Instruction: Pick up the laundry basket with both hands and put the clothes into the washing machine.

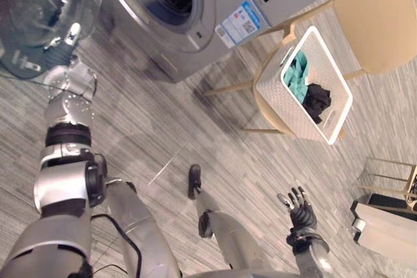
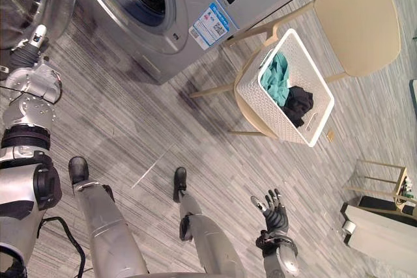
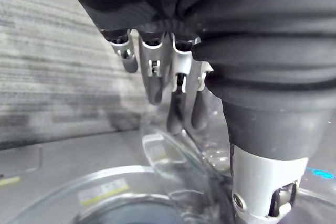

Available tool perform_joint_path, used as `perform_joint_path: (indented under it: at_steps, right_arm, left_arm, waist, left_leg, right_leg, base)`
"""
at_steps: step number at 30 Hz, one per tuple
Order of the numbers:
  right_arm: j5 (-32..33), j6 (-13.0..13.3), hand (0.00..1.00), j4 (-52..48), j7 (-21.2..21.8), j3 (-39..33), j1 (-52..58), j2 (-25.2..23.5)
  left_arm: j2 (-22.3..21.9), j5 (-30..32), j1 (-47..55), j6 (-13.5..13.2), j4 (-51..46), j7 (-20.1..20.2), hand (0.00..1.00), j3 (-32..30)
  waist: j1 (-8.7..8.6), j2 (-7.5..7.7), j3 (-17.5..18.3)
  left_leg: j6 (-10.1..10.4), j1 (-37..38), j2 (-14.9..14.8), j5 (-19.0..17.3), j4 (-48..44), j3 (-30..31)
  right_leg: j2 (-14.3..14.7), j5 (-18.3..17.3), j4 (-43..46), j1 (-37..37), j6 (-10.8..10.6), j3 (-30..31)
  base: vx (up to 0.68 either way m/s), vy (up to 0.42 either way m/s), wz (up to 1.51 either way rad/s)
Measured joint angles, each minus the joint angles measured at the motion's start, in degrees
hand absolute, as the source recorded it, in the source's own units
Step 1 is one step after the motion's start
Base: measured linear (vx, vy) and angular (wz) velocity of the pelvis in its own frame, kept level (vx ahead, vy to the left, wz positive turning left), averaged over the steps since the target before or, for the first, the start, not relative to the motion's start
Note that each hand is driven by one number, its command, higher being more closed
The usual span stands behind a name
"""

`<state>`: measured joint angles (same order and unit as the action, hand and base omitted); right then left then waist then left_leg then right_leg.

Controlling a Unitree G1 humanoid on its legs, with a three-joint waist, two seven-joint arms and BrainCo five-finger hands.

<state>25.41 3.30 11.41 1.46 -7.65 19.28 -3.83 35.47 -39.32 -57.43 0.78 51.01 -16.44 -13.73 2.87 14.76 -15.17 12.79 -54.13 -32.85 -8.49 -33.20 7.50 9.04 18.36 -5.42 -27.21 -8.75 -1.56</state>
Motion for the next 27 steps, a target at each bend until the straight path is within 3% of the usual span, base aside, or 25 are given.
perform_joint_path:
  at_steps: [3,10,16,21,25,27]
  right_arm:
    - [0.1,0.3,0.0,-0.1,0.0,1.1,0.5,0.0]
    - [1.1,0.3,0.0,-0.1,0.0,1.6,0.9,-0.1]
    - [1.1,0.4,0.0,0.2,-0.2,1.7,1.0,0.0]
    - [0.8,0.1,0.0,4.8,-1.2,-0.6,-1.6,0.3]
    - [-1.1,-0.2,0.0,10.3,-2.3,-4.5,-4.5,2.3]
    - [-2.3,-0.5,0.0,12.2,-2.5,-6.2,-5.5,2.5]
  left_arm:
    - [1.3,1.5,-1.8,-1.1,-1.0,-0.1,0.0,-0.4]
    - [1.7,3.8,-2.2,-3.1,-3.6,0.2,0.0,-2.7]
    - [-6.0,8.1,9.5,-4.5,-8.8,0.2,0.0,-4.5]
    - [-19.6,9.2,28.4,-4.5,-10.4,1.0,0.0,-1.5]
    - [-28.7,10.2,45.6,-5.0,-12.8,4.5,0.0,3.8]
    - [-30.3,10.1,51.5,-5.3,-14.6,5.9,0.0,5.3]
  waist:
    - [0.92,0.14,0.1]
    - [1.14,0.06,0.0]
    - [1.46,-0.65,0.0]
    - [2.53,-3.48,1.1]
    - [2.71,-7.89,4.9]
    - [2.98,-9.55,6.4]
  left_leg:
    - [0.2,0.1,0.4,0.2,-0.3,0.1]
    - [0.7,2.5,2.7,1.3,1.3,1.4]
    - [0.1,9.7,7.6,3.2,5.8,0.0]
    - [-1.5,18.2,13.6,4.5,10.3,-2.2]
    - [-3.2,25.1,19.1,6.4,16.0,-4.2]
    - [-3.3,28.1,20.5,7.3,18.5,-4.8]
  right_leg:
    - [-0.1,-2.3,-0.1,0.4,0.1,-0.3]
    - [-1.4,-7.4,-0.1,3.8,1.5,-3.3]
    - [-5.8,-13.0,1.8,9.0,1.7,-5.2]
    - [-11.9,-19.7,7.8,12.8,0.3,-6.6]
    - [-17.3,-22.3,9.9,16.4,-1.5,-7.9]
    - [-18.8,-23.1,10.4,18.1,-2.0,-8.3]
  base:
    - [-0.05,-0.025,0.08]
    - [0.0,-0.02,0.29]
    - [0.06,0.001,0.52]
    - [0.06,0.037,0.52]
    - [0.09,0.042,0.41]
    - [0.08,0.022,0.26]
